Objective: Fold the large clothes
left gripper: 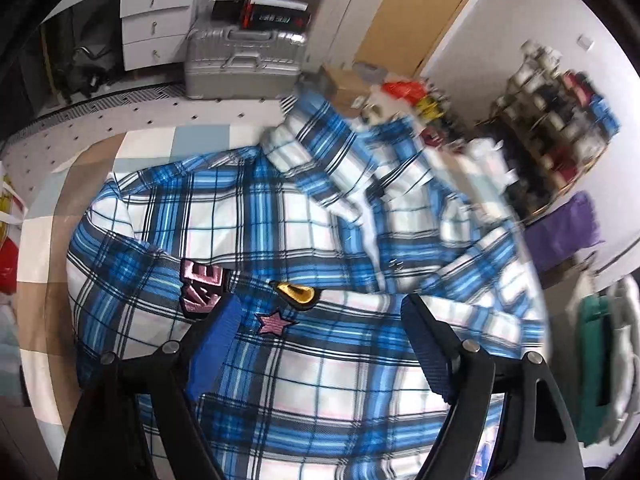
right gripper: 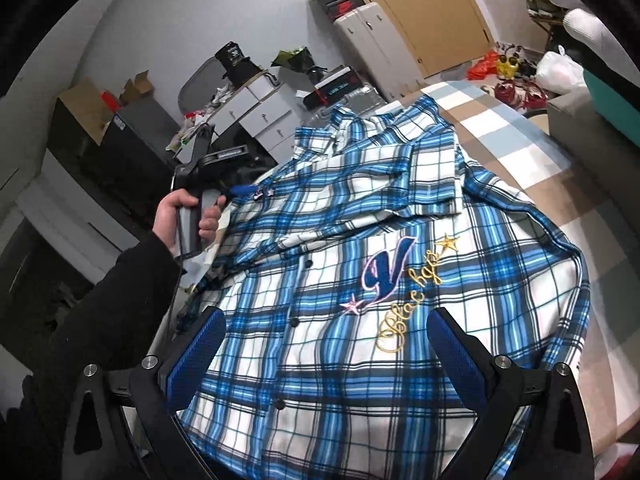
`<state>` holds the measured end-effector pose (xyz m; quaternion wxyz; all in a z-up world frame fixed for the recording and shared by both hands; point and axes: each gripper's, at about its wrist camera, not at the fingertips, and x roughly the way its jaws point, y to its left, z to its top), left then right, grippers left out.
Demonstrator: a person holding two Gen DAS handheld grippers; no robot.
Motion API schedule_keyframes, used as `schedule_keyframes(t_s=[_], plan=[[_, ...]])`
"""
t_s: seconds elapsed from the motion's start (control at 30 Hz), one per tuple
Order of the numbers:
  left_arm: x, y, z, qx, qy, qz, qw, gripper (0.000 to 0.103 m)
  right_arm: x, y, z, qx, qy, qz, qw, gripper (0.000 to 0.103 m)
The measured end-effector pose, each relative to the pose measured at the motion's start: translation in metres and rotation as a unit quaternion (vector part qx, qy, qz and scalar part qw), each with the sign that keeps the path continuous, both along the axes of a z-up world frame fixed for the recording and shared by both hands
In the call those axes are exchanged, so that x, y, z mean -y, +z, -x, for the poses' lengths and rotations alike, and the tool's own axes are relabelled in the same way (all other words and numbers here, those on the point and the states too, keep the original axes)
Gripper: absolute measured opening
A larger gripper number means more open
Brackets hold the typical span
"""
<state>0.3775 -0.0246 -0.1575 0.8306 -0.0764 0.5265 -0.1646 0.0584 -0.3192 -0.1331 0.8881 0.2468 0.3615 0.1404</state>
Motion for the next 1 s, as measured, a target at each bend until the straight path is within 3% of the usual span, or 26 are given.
schedule_keyframes(t_s=[0.1, 0.13, 0.2, 0.23, 0.33, 0.4, 0.43, 0.53, 0.57, 0.6, 0.7, 0.77, 0.83, 0.93, 1.0], plan=[[0.007, -0.044, -0.009, -0.079, 0.019, -0.005, 0.9967, 0.081, -0.004, 0.002, 0.001, 0.005, 0.006, 0.008, 1.0, 0.102], [0.016, -0.039, -0.007, -0.05, 0.016, -0.024, 0.9983, 0.082, -0.005, 0.002, 0.002, 0.006, 0.006, 0.011, 1.0, 0.102], [0.043, -0.032, -0.007, -0.06, -0.011, -0.063, 0.9962, 0.081, -0.005, 0.002, 0.002, 0.005, 0.006, 0.014, 1.0, 0.102], [0.054, -0.026, -0.006, -0.061, -0.024, -0.056, 0.9963, 0.081, -0.004, 0.001, 0.001, 0.003, 0.008, 0.012, 1.0, 0.102], [0.099, 0.006, 0.016, -0.006, -0.074, -0.028, 0.9968, 0.082, -0.002, 0.002, 0.003, 0.007, 0.008, 0.004, 1.0, 0.102], [0.125, 0.007, 0.027, -0.016, -0.11, -0.021, 0.9936, 0.082, -0.001, 0.004, 0.003, 0.013, 0.01, 0.002, 1.0, 0.102], [0.139, 0.0, 0.033, -0.026, -0.129, -0.035, 0.9907, 0.082, -0.001, 0.004, 0.003, 0.014, 0.011, 0.001, 1.0, 0.102], [0.176, -0.044, 0.037, -0.062, -0.134, -0.142, 0.9788, 0.082, -0.001, 0.003, 0.003, 0.01, 0.017, -0.002, 1.0, 0.102], [0.177, -0.052, 0.037, -0.059, -0.127, -0.164, 0.9766, 0.092, 0.0, 0.002, 0.004, 0.01, 0.019, -0.003, 1.0, 0.102], [0.18, -0.053, 0.039, -0.037, -0.113, -0.169, 0.9784, 0.092, 0.001, 0.003, 0.005, 0.011, 0.018, -0.004, 1.0, 0.102], [0.187, -0.047, 0.039, -0.055, -0.098, -0.163, 0.9803, 0.088, 0.005, 0.005, 0.009, 0.019, 0.013, -0.008, 1.0, 0.102], [0.184, -0.026, 0.047, -0.016, -0.101, -0.162, 0.9814, 0.088, 0.008, 0.005, 0.01, 0.021, 0.012, -0.015, 1.0, 0.102], [0.191, -0.015, 0.058, 0.018, -0.125, -0.176, 0.9763, 0.088, 0.009, 0.006, 0.01, 0.021, 0.015, -0.023, 0.999, 0.102], [0.182, -0.044, 0.065, -0.026, -0.126, -0.212, 0.9688, 0.089, 0.008, 0.007, 0.011, 0.024, 0.02, -0.025, 0.999, 0.102], [0.157, -0.048, 0.07, -0.033, -0.105, -0.169, 0.9795, 0.09, 0.007, 0.008, 0.013, 0.028, 0.017, -0.014, 0.999, 0.102]])
